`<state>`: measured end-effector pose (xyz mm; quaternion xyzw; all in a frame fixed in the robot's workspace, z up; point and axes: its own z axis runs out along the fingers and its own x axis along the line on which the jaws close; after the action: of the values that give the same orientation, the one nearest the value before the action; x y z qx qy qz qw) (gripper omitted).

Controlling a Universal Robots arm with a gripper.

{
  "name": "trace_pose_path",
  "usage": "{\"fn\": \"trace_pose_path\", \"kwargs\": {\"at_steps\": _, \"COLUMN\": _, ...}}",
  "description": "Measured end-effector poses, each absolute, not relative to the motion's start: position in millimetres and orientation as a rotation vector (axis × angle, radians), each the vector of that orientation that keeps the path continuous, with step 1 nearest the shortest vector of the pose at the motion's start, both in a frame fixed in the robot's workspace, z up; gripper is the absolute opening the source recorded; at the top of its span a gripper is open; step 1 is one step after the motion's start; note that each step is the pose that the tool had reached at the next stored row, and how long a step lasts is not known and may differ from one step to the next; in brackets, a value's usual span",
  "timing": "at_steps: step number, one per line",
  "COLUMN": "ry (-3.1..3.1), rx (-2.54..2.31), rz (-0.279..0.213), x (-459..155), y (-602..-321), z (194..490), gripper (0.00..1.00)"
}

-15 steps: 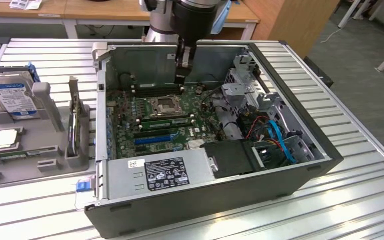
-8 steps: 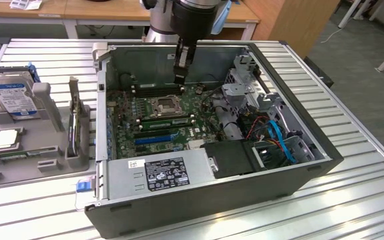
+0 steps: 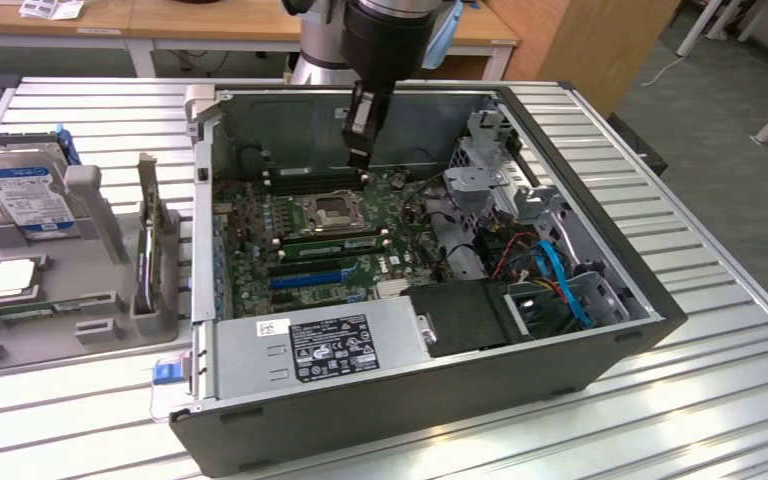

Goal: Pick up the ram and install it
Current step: 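Press down the ram until it locks into place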

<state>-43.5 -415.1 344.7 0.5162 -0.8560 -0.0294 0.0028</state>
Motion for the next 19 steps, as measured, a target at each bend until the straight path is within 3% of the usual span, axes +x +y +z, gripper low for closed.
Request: {"fn": "trace_pose_path", "kwargs": {"at_steps": 19, "ry": -2.825, "rx": 1.371, "rz": -0.093, "x": -43.5, "y": -415.1, "z": 344.1, "gripper": 0.10}}
